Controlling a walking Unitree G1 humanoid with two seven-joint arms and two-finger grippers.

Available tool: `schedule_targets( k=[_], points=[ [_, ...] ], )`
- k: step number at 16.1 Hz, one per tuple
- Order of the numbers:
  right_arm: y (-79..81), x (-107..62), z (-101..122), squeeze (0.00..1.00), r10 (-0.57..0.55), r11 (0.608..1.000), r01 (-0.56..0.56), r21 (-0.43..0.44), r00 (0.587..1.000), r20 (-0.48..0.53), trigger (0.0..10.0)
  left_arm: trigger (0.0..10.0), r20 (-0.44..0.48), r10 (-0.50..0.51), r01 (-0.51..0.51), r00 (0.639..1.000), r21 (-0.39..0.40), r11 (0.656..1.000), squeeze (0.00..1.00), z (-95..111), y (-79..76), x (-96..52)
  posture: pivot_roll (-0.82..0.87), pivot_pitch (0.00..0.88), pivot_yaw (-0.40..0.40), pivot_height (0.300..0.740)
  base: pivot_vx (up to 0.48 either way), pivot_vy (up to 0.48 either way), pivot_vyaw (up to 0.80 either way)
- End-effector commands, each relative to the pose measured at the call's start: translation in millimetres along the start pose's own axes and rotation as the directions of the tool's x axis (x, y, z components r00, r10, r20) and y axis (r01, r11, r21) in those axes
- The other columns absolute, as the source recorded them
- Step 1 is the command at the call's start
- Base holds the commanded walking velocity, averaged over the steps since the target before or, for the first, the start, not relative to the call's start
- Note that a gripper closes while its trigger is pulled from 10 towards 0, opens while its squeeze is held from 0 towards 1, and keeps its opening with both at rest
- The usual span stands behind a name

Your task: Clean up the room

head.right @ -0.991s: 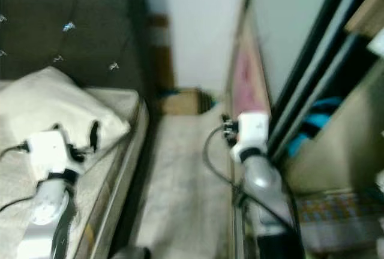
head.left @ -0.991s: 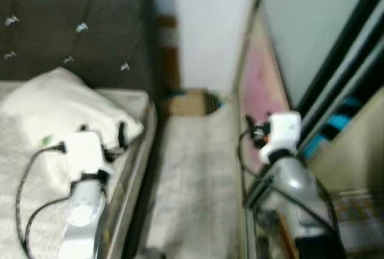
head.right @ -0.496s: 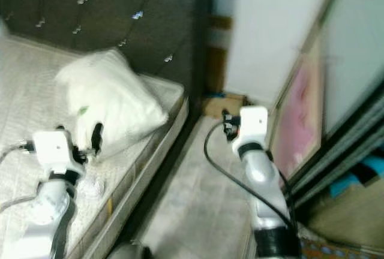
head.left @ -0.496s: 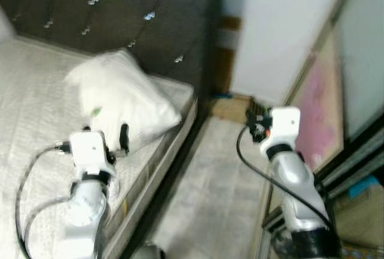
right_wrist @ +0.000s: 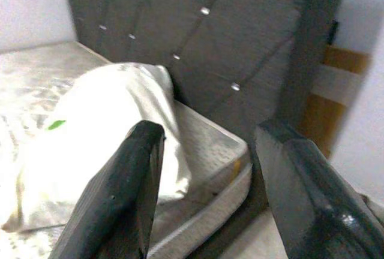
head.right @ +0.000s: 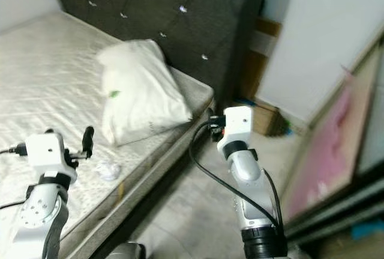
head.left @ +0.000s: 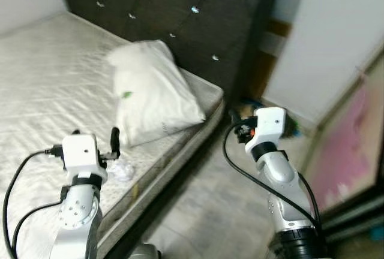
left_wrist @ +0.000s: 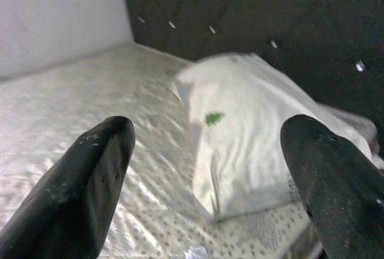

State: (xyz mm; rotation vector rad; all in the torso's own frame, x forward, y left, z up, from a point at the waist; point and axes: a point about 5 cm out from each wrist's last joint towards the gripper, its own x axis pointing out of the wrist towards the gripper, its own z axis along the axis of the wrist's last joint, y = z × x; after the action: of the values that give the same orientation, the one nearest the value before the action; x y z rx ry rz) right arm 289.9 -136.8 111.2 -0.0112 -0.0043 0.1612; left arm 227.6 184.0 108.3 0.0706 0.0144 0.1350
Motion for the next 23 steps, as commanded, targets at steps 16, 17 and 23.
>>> schedule_targets(
  k=[16, 17, 23],
  points=[
    [-7.6, 0.8, 0.9, 0.0, 0.005, 1.0, -0.006, -0.013, 1.0, -0.007, 10.0, 10.0, 0.049, -0.011, 0.009, 0.999, 0.049, 0.999, 0.0, 7.3, -6.9, -2.3, 0.01, 0.048, -0.072, 0.74, 0.0, 0.0, 0.8],
    [-7.8, 0.8, 0.9, 0.0, 0.005, 1.0, -0.005, -0.013, 1.0, -0.008, 10.0, 10.0, 0.052, -0.014, 0.011, 0.999, 0.048, 0.999, 0.0, 7.8, -7.2, -2.7, 0.01, 0.05, -0.074, 0.74, 0.0, 0.0, 0.8],
    [-8.5, 3.7, 3.8, 0.0, -0.001, 1.0, 0.001, 0.019, 1.0, 0.006, 10.0, 10.0, 0.068, -0.035, 0.032, 0.997, 0.039, 0.999, 0.0, 9.9, -6.0, -2.9, 0.0, 0.065, -0.073, 0.74, 0.086, 0.0, 0.27]
  ],
)
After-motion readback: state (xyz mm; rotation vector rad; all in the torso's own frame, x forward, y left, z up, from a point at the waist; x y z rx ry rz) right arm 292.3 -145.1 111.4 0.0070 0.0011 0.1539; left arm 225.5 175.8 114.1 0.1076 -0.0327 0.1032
